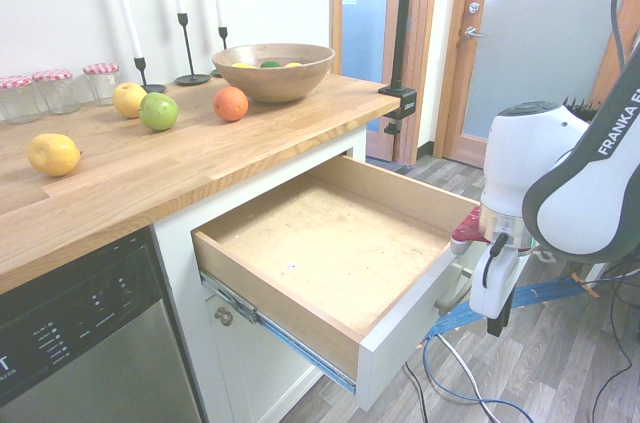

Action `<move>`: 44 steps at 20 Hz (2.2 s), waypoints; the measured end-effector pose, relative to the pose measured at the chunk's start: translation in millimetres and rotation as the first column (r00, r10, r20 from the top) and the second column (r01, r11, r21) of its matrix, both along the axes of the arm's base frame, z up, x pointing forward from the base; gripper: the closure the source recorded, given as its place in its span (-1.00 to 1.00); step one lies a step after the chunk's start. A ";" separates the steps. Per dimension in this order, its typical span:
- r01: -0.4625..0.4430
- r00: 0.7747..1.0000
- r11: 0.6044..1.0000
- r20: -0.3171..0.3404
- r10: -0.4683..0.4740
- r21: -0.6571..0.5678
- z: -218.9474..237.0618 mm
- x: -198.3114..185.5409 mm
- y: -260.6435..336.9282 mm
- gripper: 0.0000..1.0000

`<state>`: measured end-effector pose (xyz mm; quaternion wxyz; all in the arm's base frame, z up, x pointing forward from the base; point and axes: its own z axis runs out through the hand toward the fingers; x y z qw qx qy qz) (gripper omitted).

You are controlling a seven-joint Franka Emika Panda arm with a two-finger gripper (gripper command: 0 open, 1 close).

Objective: Close the drawer

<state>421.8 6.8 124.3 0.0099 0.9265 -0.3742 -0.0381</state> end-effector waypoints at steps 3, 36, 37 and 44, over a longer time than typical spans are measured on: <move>0.004 1.000 1.000 0.003 -0.004 -0.001 -0.2 0.2 -1.0 1.00; 0.040 0.963 0.999 0.267 -0.046 0.026 14.1 143.7 0.8 1.00; 0.041 0.961 0.999 0.274 -0.047 0.028 15.7 150.1 1.1 1.00; 0.043 0.956 0.999 0.290 -0.049 0.028 19.0 198.0 -2.0 1.00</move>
